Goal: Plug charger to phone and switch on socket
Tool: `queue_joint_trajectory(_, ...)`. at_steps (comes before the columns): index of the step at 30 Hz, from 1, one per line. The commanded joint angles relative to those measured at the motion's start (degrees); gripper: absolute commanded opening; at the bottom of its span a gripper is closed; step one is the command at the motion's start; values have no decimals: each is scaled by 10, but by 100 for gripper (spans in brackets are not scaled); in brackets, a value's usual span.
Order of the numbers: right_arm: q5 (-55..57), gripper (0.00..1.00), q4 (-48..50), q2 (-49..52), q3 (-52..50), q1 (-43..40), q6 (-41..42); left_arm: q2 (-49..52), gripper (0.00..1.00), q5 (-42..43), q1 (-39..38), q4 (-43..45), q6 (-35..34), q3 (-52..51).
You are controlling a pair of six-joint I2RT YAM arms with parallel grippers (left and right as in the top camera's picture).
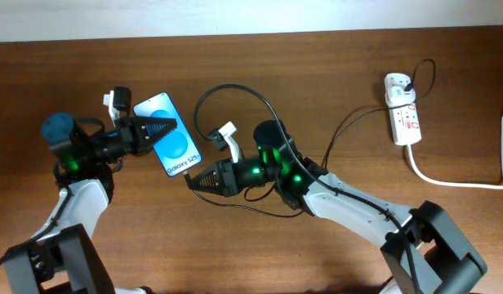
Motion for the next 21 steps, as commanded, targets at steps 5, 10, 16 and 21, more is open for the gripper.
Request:
queue_joint_trajectory(5, 36, 4, 7, 7, 1, -20, 2, -9, 0, 23, -2, 3, -14, 6)
queue_joint_trajectory(10, 34, 4, 10, 7, 1, -21, 2, -9, 0, 24, -2, 3, -16, 6)
queue_joint_trajectory(16, 19, 4, 52, 7, 2, -21, 8, -9, 0, 24, -2, 4, -16, 6)
queue_joint_trajectory(21, 19, 4, 26, 7, 2, -21, 18, -9, 0, 23, -2, 3, -17, 6)
